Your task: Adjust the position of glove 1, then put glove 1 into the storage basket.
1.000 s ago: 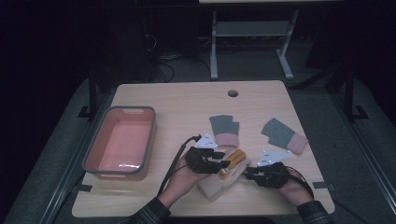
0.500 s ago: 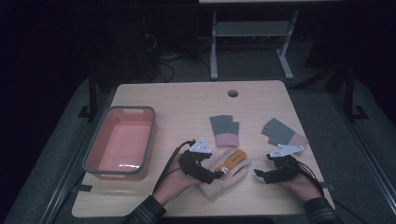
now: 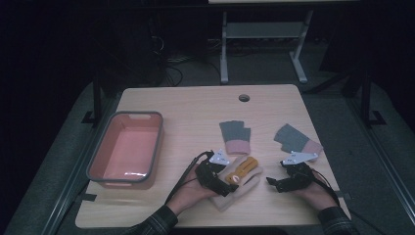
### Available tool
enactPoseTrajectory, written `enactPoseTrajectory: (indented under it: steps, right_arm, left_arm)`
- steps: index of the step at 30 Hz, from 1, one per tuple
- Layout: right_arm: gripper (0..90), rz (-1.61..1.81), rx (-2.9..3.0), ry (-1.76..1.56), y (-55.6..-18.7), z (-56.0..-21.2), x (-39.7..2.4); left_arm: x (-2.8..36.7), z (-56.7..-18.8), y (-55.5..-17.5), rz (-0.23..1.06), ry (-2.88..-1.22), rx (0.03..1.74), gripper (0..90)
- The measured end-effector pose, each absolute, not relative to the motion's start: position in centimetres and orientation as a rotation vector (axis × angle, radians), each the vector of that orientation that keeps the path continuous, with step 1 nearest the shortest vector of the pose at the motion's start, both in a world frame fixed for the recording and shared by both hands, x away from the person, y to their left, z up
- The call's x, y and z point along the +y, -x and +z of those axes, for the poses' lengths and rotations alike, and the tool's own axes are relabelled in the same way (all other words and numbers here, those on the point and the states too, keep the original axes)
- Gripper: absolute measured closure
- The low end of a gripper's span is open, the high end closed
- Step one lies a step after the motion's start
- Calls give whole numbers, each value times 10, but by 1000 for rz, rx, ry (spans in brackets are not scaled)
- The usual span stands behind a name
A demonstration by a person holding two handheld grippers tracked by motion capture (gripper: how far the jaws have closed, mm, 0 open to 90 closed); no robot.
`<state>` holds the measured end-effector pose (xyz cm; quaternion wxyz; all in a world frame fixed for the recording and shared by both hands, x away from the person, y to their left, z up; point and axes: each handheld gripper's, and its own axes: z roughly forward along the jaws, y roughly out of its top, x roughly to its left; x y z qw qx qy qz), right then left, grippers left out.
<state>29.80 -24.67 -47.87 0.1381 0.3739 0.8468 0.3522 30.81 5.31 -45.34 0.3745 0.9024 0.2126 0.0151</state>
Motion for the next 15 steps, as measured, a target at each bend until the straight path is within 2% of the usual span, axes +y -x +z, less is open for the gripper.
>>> enactPoseTrajectory:
  steps: [8, 15]
  right_arm:
    - [137, 1024, 2446, -1080, -298, -479, -247]
    - [137, 1026, 2444, -1078, -298, -479, -247]
  left_arm:
    - [47, -467, -308, 24, -2351, 560, 126]
    - [46, -467, -305, 71, -2380, 509, 139]
